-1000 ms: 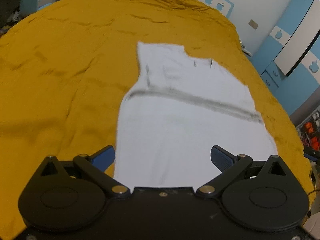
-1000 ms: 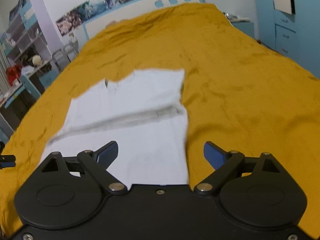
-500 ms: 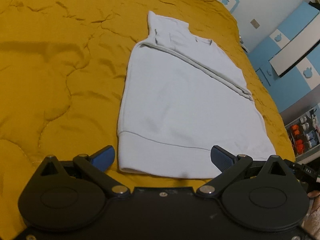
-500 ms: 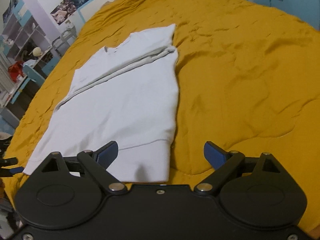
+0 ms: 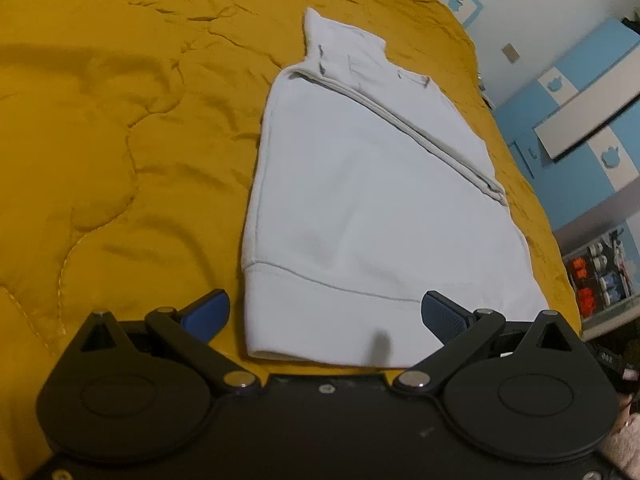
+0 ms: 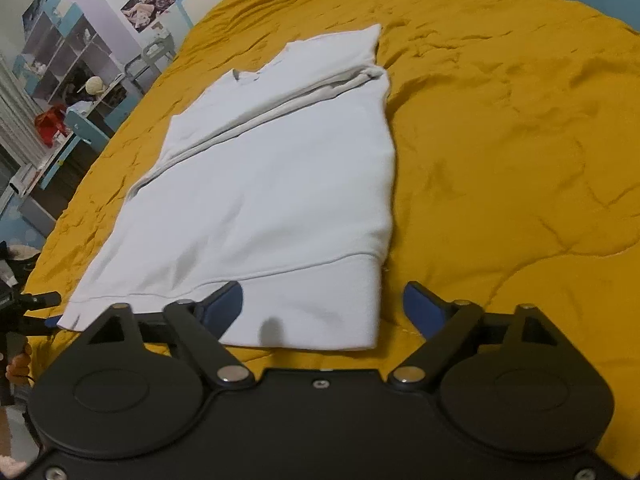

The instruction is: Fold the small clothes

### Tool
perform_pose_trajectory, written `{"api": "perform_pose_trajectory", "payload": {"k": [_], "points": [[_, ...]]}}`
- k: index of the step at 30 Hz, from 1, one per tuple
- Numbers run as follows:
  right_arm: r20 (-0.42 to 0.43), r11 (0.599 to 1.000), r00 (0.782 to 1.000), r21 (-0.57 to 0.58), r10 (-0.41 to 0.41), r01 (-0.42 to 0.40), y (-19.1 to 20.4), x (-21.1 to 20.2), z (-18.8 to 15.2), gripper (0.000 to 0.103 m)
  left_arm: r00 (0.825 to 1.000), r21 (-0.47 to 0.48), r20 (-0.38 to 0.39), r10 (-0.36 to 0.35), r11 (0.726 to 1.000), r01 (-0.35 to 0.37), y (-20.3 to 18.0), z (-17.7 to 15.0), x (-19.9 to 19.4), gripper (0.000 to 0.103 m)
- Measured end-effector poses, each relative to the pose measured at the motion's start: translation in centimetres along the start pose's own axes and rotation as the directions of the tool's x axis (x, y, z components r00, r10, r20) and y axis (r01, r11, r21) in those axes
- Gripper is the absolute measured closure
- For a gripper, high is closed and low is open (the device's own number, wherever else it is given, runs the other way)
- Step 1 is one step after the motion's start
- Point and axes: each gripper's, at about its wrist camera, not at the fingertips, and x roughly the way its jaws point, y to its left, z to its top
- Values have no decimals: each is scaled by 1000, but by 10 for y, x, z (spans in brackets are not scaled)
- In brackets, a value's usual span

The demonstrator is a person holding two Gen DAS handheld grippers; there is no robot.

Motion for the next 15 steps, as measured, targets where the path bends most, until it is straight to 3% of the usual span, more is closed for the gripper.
{"api": "perform_pose_trajectory", "payload": {"k": [5,6,7,8,9,10,12,13,15], "points": [[-22,1000,1000,-9,-2,2,5,6,1,41,1000,13,-7,-21,1000,21,1,-3,-1,0],[-25,1000,1000,-12,-5,5,6,6,1,45,1000,12,-9,-17,1000,17,0,-4,0,8],[-33,1000,999,-16,-3,3,6,7,2,52,1000,14,-13,-15,1000,15,0,-5,0,25],[-39,1000,999,-17,-7,7,7,7,2,60,1000,15,-16,-7,1000,7,-1,-6,1,36],[-36,1000,999,-17,-15,14,7,7,2,64,1000,20,-20,17,1000,-16,-2,-7,3,56],[-38,1000,999,-14,-21,21,7,7,2,71,999,27,-20,35,999,-35,-2,-8,4,68],[-37,1000,999,-3,-24,24,5,6,2,82,999,9,-13,32,999,-32,2,-8,4,76],[-37,1000,999,5,-15,15,4,4,3,89,1000,-12,-9,25,1000,-25,5,-8,3,87],[-27,1000,1000,25,1,-1,2,1,4,92,1000,-48,-3,-5,999,5,8,-8,2,95]]}}
